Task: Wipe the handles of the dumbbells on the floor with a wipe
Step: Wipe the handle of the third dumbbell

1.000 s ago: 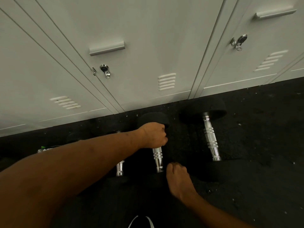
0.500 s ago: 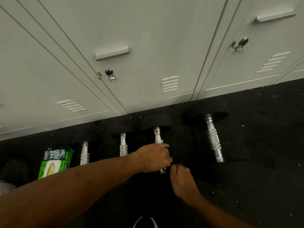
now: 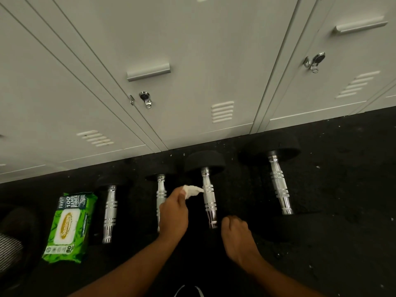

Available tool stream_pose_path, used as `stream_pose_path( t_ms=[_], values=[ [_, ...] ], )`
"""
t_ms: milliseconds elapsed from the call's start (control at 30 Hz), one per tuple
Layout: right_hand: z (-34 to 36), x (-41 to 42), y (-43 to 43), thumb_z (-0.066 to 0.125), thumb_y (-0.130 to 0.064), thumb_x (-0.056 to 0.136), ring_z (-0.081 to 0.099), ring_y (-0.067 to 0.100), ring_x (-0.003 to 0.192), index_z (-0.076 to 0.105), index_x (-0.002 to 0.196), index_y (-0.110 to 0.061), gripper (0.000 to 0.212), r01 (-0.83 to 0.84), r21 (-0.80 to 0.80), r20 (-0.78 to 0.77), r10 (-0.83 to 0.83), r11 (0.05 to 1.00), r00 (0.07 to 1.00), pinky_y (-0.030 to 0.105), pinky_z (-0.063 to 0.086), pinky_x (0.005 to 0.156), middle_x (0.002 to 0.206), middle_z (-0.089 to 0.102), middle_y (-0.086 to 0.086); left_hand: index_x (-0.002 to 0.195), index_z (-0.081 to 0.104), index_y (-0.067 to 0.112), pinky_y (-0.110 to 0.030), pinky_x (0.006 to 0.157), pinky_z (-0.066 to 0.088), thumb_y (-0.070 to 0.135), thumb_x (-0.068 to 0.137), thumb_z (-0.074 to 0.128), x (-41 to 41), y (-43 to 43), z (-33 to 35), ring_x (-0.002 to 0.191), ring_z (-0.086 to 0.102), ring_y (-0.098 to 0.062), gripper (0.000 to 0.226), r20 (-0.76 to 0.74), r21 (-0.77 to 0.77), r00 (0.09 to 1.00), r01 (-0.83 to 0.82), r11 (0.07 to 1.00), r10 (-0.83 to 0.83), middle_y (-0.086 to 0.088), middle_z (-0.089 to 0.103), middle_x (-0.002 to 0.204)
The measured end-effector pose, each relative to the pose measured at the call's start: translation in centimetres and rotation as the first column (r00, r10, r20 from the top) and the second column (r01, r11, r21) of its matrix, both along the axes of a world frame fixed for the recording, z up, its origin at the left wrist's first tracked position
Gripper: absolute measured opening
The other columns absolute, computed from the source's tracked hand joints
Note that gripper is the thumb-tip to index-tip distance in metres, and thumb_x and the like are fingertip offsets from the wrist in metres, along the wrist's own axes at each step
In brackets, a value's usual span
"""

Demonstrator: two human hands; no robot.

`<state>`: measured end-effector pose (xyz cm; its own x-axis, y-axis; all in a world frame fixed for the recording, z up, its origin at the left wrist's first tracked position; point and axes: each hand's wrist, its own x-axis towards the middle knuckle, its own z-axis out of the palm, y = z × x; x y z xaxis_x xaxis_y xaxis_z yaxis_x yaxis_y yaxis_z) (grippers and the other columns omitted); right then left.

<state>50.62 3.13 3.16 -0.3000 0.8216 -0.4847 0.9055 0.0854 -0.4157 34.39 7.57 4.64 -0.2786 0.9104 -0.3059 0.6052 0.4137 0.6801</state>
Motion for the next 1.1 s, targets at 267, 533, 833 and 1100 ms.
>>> stream_pose_path(
  t_ms=[267, 533, 833, 1100],
  values=[
    [-0.1, -0.1, 0.0, 0.033, -0.011, 0.097, 0.049, 0.025, 0.113, 0.048, 0.119, -0.008, 0.026, 0.008, -0.021, 0.061, -0.007, 1.0, 0.998, 0.034, 0.041, 0.095, 0.126, 0.052, 0.012, 0.079, 0.069, 0.02, -0.051, 0.087, 0.055, 0.035, 0.097, 0.047, 1.7, 4.5, -4.5, 0.091, 0.067, -0.032, 0.033, 0.341, -0.355, 0.914, -0.092, 0.93, 0.22, -0.013, 0.071, 0.091],
    [0.3, -0.3, 0.2, 0.031, -0.013, 0.099, 0.05, 0.023, 0.111, 0.049, 0.117, -0.009, 0.026, 0.046, -0.026, 0.043, -0.045, 0.999, 0.998, 0.033, 0.043, 0.093, 0.125, 0.053, 0.011, 0.099, 0.069, 0.006, -0.043, 0.089, 0.053, 0.021, 0.103, 0.039, 2.2, 6.1, -4.4, 0.093, 0.066, -0.029, 0.034, 0.491, -0.418, 0.818, -0.081, 0.905, 0.3, -0.02, 0.071, 0.104],
    [0.2, -0.6, 0.3, 0.053, -0.008, 0.086, 0.062, 0.03, 0.09, 0.06, 0.098, -0.004, 0.015, 0.027, 0.046, 0.069, -0.03, 0.999, 0.997, 0.038, 0.052, 0.076, 0.1, 0.063, 0.017, 0.109, 0.068, 0.011, -0.039, 0.091, 0.052, 0.026, 0.104, 0.036, 1.5, 2.1, -4.3, 0.1, 0.068, -0.028, 0.036, 0.553, -0.469, 0.803, 0.081, 0.879, 0.221, -0.011, 0.074, 0.102],
    [-0.5, -0.4, 0.0, 0.038, -0.018, 0.099, 0.052, 0.018, 0.108, 0.051, 0.121, -0.011, 0.027, 0.068, -0.038, -0.041, -0.07, 0.997, 0.997, 0.027, 0.043, 0.093, 0.124, 0.055, 0.008, 0.085, 0.071, 0.009, -0.042, 0.091, 0.049, 0.031, 0.082, 0.044, 0.6, -0.9, -5.6, 0.09, 0.069, -0.025, 0.035, 0.428, -0.54, 0.899, 0.172, 0.824, 0.093, -0.009, 0.075, 0.091]
  ],
)
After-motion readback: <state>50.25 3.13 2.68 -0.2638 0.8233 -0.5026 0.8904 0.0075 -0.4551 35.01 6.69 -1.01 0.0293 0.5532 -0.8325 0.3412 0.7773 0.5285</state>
